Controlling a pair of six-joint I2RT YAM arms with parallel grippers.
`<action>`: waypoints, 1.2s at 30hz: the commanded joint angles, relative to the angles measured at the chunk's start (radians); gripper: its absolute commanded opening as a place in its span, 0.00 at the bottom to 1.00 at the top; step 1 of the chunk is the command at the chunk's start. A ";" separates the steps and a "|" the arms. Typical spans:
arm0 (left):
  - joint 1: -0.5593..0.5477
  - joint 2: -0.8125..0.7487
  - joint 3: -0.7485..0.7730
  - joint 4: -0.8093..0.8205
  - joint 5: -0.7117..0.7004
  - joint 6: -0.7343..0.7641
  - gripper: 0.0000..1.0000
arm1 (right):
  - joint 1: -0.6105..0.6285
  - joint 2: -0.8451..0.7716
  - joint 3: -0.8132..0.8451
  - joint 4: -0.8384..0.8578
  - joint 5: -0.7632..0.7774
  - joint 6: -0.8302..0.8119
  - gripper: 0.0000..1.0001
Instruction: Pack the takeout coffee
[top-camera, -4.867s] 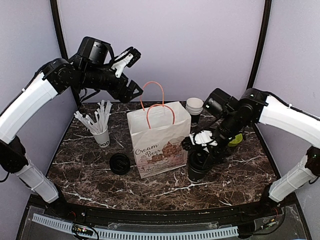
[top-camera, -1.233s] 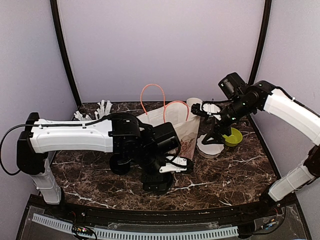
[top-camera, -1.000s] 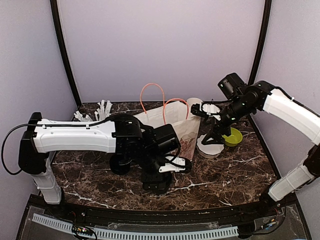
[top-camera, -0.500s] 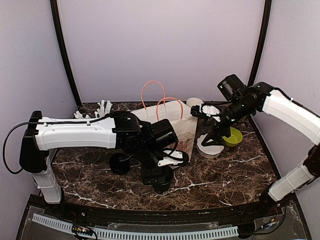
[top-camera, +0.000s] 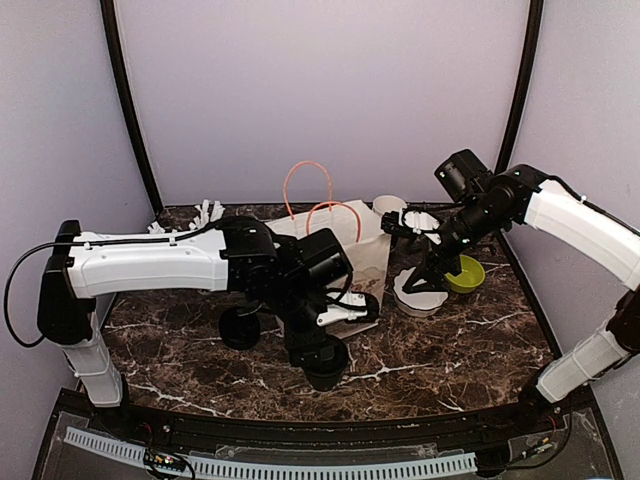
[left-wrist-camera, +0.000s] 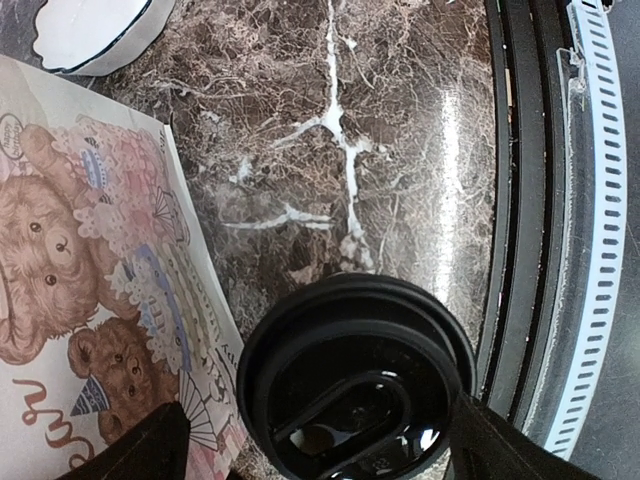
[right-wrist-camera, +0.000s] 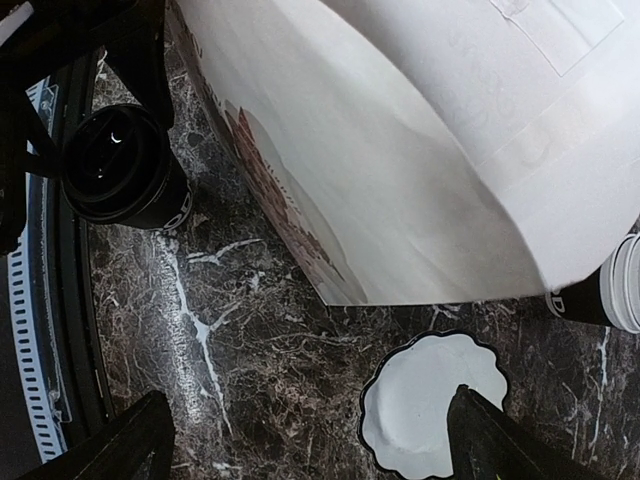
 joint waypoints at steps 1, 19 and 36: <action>0.016 -0.015 0.003 -0.014 0.075 -0.023 0.93 | -0.005 0.003 -0.010 0.017 -0.015 0.010 0.96; 0.016 0.021 -0.001 -0.044 0.087 -0.011 0.91 | -0.006 0.014 -0.022 0.021 -0.013 0.007 0.96; 0.016 0.036 -0.030 -0.047 0.055 0.015 0.83 | -0.006 0.016 -0.017 0.022 -0.011 0.007 0.95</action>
